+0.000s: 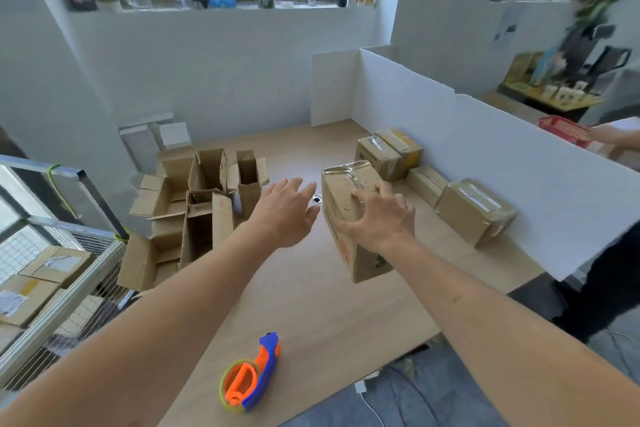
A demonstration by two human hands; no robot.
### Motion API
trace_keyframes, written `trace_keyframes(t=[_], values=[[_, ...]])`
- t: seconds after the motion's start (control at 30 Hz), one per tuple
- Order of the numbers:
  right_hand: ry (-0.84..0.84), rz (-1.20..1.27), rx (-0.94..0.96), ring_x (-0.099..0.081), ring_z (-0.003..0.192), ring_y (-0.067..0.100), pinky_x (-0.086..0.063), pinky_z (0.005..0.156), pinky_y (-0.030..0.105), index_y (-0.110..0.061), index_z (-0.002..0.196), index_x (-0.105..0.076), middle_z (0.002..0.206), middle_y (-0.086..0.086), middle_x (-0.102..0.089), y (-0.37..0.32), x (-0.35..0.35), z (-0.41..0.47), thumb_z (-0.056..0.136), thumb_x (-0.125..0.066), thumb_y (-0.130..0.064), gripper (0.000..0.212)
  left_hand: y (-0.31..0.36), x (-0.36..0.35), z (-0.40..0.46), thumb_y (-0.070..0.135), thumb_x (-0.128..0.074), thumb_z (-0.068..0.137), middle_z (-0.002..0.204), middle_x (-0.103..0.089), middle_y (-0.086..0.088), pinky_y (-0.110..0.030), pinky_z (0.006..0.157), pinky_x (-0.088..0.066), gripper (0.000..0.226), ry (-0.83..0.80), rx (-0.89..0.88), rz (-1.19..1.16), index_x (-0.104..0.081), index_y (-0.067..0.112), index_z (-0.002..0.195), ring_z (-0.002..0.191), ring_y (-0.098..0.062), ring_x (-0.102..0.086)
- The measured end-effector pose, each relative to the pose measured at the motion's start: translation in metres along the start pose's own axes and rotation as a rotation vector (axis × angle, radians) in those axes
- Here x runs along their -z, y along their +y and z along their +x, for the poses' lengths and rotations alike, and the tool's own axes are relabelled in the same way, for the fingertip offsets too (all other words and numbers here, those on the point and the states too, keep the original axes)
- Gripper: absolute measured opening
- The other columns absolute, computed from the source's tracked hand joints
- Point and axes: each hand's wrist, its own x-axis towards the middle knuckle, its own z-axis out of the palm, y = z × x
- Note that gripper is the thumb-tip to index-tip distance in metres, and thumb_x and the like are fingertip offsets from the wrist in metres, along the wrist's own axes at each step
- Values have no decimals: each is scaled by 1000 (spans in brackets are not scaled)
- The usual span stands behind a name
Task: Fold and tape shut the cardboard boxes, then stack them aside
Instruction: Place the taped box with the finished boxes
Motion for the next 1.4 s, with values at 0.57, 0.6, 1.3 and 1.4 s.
trace_keyframes(t=[0.57,0.6,1.3,1.4], values=[[34,-5,52,-49,123,33,-39,103,47,-43,137,-54,142,2,-44,210,79,103,67,-65,-71,76,193,-13,148,46,-40,106,159,-36,-10,-47,122,-20,57,24,63,-38,-32,22,157,149,-35,-28],[29,-3,53,-49,123,33,-39,104,48,-42,137,-55,141,2,-44,224,79,108,68,-64,-71,75,204,-18,156,46,-40,105,159,-36,-10,-47,122,-22,57,19,67,-39,-33,23,157,149,-34,-29],[-201,24,-11,-46,129,32,-37,107,51,-41,135,-54,142,-1,-41,326,-34,288,68,-62,-73,76,224,-155,348,43,-41,106,157,-39,-9,-43,117,-29,56,-214,78,-82,-34,20,156,145,-30,-35],[-236,37,-17,-45,129,31,-37,106,49,-40,136,-53,141,-2,-40,325,-50,311,68,-63,-72,76,217,-168,367,42,-42,105,154,-42,-9,-44,114,-32,54,-240,95,-99,-37,19,154,142,-31,-38]])
